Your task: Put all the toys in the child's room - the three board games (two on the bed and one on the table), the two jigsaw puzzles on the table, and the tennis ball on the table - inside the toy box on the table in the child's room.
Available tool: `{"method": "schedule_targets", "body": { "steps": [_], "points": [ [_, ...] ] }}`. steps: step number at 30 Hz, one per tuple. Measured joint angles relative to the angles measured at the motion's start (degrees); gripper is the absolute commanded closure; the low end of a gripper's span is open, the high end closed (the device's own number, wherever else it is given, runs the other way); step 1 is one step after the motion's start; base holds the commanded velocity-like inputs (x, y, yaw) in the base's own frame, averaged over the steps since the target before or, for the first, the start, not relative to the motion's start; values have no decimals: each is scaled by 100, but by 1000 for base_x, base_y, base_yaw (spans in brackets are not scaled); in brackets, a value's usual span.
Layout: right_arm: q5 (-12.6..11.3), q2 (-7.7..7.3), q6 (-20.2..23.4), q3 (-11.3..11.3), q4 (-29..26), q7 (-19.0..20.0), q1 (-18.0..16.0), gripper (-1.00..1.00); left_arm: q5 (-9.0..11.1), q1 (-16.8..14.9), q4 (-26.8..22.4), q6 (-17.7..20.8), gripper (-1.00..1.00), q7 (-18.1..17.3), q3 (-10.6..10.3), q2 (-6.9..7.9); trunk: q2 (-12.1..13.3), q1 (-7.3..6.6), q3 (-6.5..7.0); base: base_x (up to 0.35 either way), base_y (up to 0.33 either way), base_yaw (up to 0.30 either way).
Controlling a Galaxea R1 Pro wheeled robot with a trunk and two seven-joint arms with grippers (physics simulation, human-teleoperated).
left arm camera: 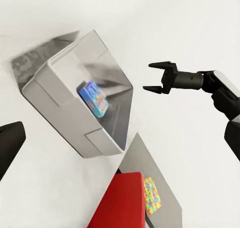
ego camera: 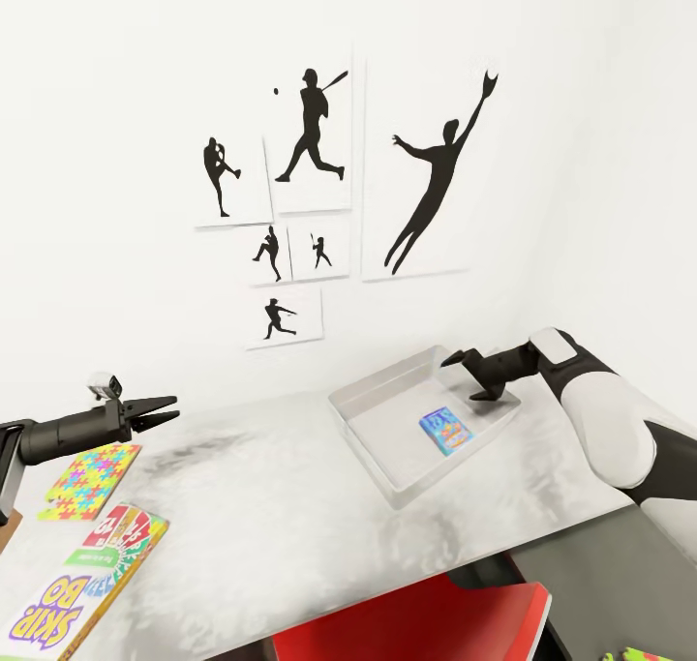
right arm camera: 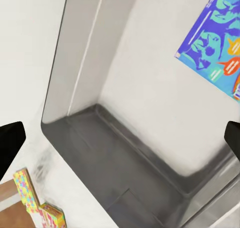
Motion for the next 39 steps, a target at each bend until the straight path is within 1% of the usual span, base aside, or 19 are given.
{"method": "schedule_targets", "body": {
  "steps": [15, 19, 21, 23, 25, 26, 28, 29, 31, 32, 34, 35, 38, 39],
  "points": [
    [-3, 8, 0, 1, -52, 69, 6, -100, 0, 2, 5, 0, -100, 0, -2, 6, 0, 0, 0, 0, 0, 0],
    [-14, 1, -1, 9, -123, 202, 23, -100, 0, 3, 8, 0, -100, 0, -1, 16, 0, 0, 0, 0, 0, 0],
    [-29, -3, -3, 34, -189, 375, 46, -100, 0, 6, 8, 0, -100, 0, -5, 25, 0, 0, 4, 0, 0, 0],
    [-82, -9, -7, 68, -296, 718, 97, -100, 0, 7, 8, 0, -100, 0, -7, 36, -1, 0, 16, 0, 0, 0],
    [-111, -3, -9, 84, -361, 969, 147, -100, -3, 8, 8, 0, -100, 0, -8, 40, 0, 0, 31, 0, 0, 0],
    [-139, 4, -7, 94, -437, 1265, 220, -100, -7, 8, 9, 0, -100, 0, -7, 46, 0, 0, 40, -5, 0, 0],
    [-131, 3, -8, 134, -546, 1650, 320, -100, -10, 8, 9, 0, -100, 0, -3, 61, 0, 0, 57, -31, 0, 0],
    [-128, 3, -9, 220, -709, 2049, 449, -100, -12, 8, 8, -1, -100, 1, -3, 94, 0, 0, 66, -64, 0, 0],
    [-125, 1, -11, 361, -962, 2483, 612, -100, -11, 10, 9, -3, -100, 1, -8, 136, -1, 1, 84, -99, 0, 0],
    [-130, -5, -10, 527, -1299, 2909, 801, -100, -10, 16, 9, -4, -100, 0, -12, 177, 0, 1, 94, -136, 0, 0],
    [-128, -13, -9, 698, -1713, 3349, 1021, -100, -8, 22, 9, -5, -100, 0, -12, 212, -1, 2, 112, -175, 0, 0],
    [-132, -19, -9, 825, -2147, 3751, 1259, -100, -5, 30, 9, -5, -100, 0, -9, 235, -1, 2, 122, -213, 0, 0],
    [-114, -27, -11, 936, -2794, 4311, 1669, -100, -2, 44, 9, -7, -100, 0, 2, 258, -1, 2, 150, -242, -11, -5],
    [-102, -36, -14, 974, -3167, 4608, 1947, -100, -3, 53, 8, -11, -100, 0, 7, 271, -1, 2, 159, -257, -42, -28]
  ]
}}
